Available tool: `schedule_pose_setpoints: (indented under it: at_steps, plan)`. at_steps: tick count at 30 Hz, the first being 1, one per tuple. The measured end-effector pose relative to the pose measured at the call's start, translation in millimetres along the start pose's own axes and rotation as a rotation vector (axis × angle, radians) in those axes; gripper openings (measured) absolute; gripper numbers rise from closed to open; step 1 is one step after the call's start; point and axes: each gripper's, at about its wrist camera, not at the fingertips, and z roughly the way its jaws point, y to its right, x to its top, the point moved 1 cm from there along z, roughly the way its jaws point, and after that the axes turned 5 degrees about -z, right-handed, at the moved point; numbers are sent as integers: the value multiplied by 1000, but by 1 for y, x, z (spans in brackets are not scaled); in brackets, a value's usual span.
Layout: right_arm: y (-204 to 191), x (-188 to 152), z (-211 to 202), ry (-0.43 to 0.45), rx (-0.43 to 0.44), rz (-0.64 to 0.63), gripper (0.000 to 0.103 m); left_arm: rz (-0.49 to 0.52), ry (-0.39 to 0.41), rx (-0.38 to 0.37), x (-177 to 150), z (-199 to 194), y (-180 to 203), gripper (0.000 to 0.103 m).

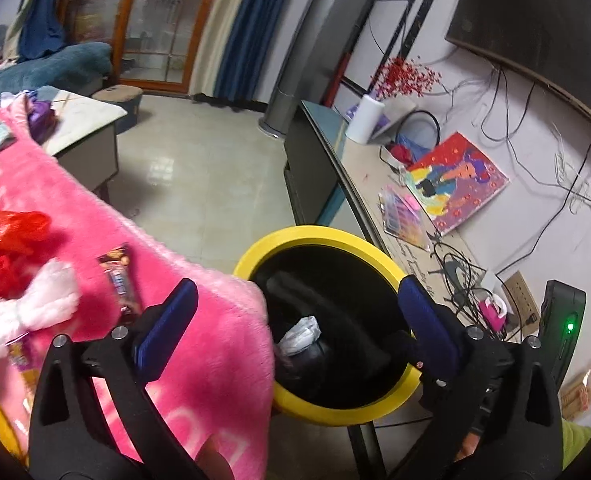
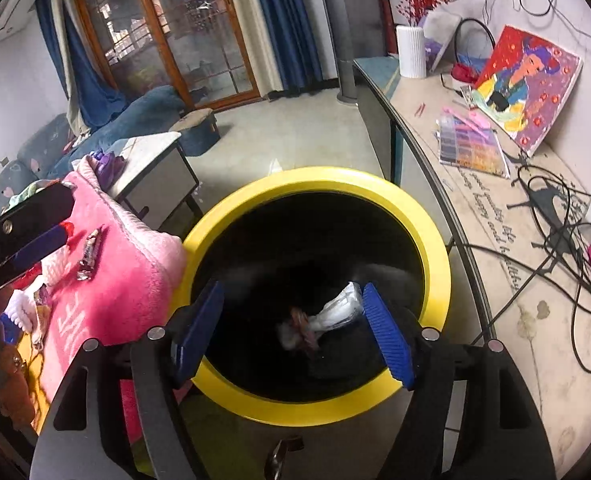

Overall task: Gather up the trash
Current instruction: 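Open both tools to drop the wrapper and bag into the bin, then move both tools back over the trash on the blanket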

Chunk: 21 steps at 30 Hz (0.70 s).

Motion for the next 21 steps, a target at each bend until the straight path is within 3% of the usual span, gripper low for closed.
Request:
schedule_pose_setpoints:
  at_steps: [12,21]
  plan:
    - [-30,12,-38,153,19,-89,78,-23,139,83,-6,-59,-20,92]
    - [-67,11,-59,220,60,-184,81,-34,237,138,-12,-98,-37,92]
